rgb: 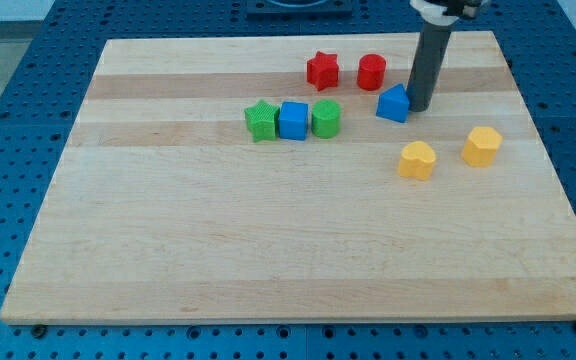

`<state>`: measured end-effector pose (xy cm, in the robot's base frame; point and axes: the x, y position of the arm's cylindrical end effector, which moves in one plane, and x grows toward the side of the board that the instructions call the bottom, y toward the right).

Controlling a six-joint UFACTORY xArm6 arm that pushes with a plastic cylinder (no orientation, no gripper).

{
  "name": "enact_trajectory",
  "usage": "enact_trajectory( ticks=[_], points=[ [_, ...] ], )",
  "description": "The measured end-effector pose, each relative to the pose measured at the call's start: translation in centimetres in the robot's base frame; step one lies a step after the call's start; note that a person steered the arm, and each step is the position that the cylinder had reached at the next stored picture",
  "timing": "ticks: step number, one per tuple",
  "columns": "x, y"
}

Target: Push blue triangle to the right side of the green circle

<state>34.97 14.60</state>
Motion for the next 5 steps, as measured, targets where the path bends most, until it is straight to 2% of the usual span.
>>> enact_trajectory(
  ticks=[3, 5],
  points=[
    [2.9, -3.4],
    [-0.4, 0.1]
  ],
)
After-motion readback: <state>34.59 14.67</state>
